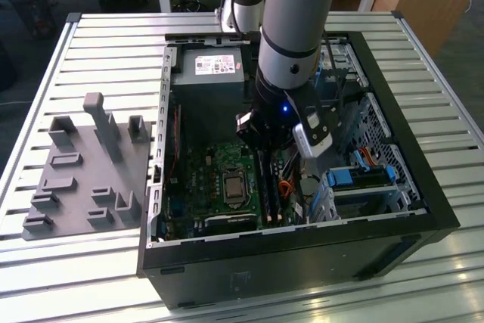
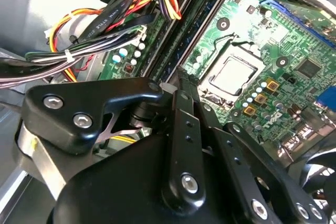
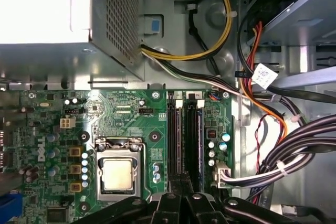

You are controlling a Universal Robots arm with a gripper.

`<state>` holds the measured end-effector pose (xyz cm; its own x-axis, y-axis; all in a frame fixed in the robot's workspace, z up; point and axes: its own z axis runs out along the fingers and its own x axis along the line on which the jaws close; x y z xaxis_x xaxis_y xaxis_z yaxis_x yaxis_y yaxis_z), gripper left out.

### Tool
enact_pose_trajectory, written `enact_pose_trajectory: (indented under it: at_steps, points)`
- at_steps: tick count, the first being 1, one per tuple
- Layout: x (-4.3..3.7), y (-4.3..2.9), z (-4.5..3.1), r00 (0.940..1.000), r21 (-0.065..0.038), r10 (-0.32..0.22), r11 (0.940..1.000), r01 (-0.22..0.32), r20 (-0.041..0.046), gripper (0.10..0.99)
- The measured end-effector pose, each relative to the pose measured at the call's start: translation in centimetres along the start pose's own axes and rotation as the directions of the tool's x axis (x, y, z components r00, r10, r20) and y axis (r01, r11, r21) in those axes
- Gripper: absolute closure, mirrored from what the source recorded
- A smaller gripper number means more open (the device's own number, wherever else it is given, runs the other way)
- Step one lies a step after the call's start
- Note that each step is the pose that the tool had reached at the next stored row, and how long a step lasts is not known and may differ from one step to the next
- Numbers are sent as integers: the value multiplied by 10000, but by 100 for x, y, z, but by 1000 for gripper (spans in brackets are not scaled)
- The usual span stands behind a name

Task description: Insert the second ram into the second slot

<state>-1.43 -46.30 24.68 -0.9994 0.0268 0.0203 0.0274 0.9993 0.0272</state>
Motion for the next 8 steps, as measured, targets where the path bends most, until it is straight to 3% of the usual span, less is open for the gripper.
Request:
enact_pose_trajectory:
  at_steps: [8]
  points:
    - [0, 0, -12, 10000, 1, 0, 10000, 0, 0, 980]
